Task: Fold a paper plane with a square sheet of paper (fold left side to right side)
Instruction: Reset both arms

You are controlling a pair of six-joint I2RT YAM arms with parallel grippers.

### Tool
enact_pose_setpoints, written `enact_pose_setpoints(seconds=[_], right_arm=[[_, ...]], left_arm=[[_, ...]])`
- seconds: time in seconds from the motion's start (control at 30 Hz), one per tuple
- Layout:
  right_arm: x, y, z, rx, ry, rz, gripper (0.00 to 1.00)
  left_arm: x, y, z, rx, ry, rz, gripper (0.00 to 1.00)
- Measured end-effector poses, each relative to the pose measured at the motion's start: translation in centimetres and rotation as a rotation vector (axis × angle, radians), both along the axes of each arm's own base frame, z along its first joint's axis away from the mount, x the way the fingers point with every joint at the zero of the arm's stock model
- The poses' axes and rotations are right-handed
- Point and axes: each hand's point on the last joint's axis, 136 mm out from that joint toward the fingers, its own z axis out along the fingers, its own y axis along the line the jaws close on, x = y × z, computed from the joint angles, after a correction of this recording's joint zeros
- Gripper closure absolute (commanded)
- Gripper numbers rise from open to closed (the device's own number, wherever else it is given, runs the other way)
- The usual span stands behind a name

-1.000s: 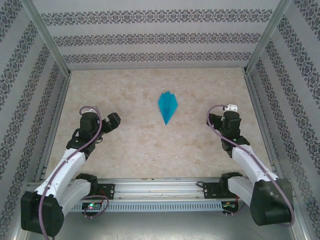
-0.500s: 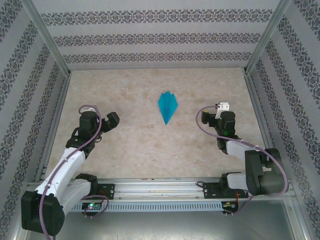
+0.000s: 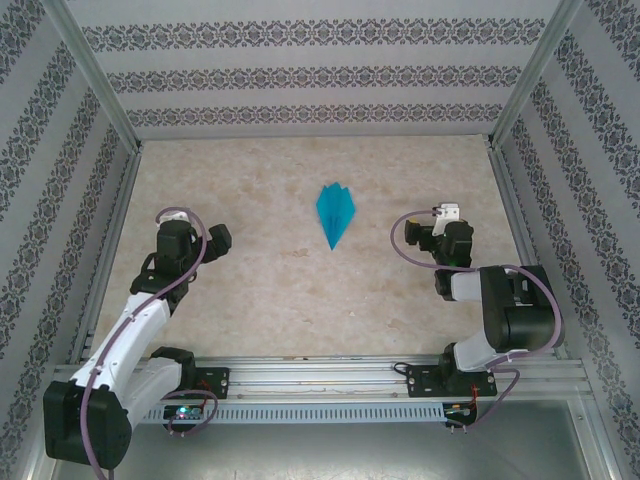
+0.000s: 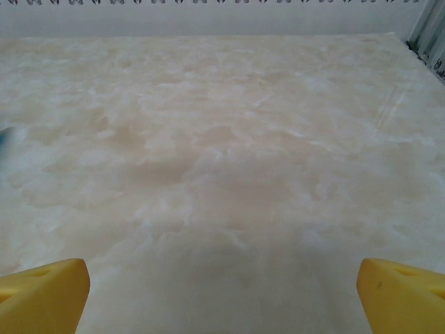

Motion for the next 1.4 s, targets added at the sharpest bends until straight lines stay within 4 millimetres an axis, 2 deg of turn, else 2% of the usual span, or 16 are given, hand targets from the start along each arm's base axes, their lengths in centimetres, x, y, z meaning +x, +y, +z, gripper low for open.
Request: enact_pose_setpoints(seconds=[0.13,0.2,0.37,0.47,0.57,0.8,0.93,1.07,1.23,1.4], right_arm=[[0.0,0.1,0.0,0.001,0.0,0.003,0.02],[0.0,0.1,0.0,0.001,0.0,0.003,0.02],[0.0,0.1,0.0,0.001,0.0,0.003,0.02],[0.0,0.1,0.0,0.001,0.0,0.003,0.02],[0.0,0.1,0.0,0.001,0.0,0.003,0.02],[0.0,0.1,0.0,0.001,0.0,0.003,0.02],[0.0,0.1,0.0,0.001,0.0,0.003,0.02],[0.0,0.1,0.0,0.001,0.0,0.003,0.02],[0.0,0.1,0.0,0.001,0.0,0.003,0.02],[0.0,0.1,0.0,0.001,0.0,0.003,0.02]], left_arm=[[1.1,1.3,0.4,0.121,-0.05,0.013,0.0],[1.5,2.0,0.0,0.184,-0.063,0.027,0.0],[1.7,3.5,-3.0,0.322,-0.054,0.043,0.0],[1.6,3.7,-5.1,0.356,-0.046,0.032,0.0],[2.2,3.6,-6.4,0.356,-0.057,0.009,0.0],[4.9,1.7,-7.2,0.345,-0.117,-0.115,0.0],[6.3,1.0,-6.5,0.345,-0.169,-0.176,0.0],[7.2,1.6,-6.6,0.324,-0.214,-0.186,0.0],[7.2,2.2,-8.7,0.305,-0.196,-0.187,0.0],[7.8,2.6,-8.0,0.303,-0.213,-0.171,0.0]])
